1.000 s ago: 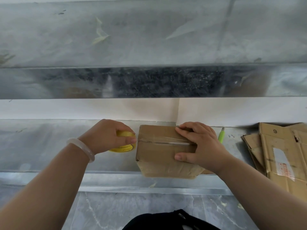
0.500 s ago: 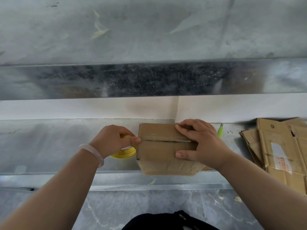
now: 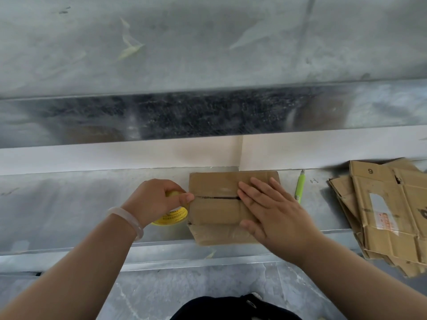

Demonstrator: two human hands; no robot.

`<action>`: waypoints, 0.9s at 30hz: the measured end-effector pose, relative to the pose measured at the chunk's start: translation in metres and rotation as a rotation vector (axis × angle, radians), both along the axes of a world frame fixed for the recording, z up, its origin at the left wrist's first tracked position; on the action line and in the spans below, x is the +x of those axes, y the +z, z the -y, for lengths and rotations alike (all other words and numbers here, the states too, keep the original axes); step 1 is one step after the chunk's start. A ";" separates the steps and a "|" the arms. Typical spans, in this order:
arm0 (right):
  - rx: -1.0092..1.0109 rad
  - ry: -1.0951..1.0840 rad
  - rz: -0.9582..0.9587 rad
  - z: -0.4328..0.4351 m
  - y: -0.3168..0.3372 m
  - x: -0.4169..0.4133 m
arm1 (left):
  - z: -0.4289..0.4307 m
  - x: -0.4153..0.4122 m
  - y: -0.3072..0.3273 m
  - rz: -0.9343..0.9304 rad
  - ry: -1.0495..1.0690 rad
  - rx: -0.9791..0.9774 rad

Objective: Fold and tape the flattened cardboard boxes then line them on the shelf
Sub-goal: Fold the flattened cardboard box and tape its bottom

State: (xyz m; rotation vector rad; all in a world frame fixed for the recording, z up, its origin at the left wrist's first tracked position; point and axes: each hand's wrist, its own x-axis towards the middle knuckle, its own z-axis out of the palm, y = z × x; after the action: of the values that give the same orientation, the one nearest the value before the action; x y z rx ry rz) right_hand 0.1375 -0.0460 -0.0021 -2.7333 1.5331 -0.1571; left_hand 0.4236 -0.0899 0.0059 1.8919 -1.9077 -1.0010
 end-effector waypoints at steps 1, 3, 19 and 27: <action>0.026 -0.020 -0.043 -0.003 0.000 0.001 | 0.000 0.000 0.000 -0.003 -0.001 0.004; 0.067 -0.051 -0.087 -0.005 0.001 0.002 | 0.001 0.001 -0.001 0.003 -0.001 0.010; 0.109 -0.191 -0.028 -0.011 0.004 0.052 | -0.001 0.003 -0.004 -0.010 -0.039 -0.004; 0.036 -0.197 -0.090 -0.007 -0.007 0.050 | -0.015 0.022 -0.010 -0.206 -0.056 -0.067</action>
State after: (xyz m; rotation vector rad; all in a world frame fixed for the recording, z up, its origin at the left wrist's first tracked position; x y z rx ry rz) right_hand 0.1878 -0.0394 -0.0088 -2.5913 1.8090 -0.0065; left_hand 0.4451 -0.0745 -0.0043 1.6378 -1.8595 -1.0893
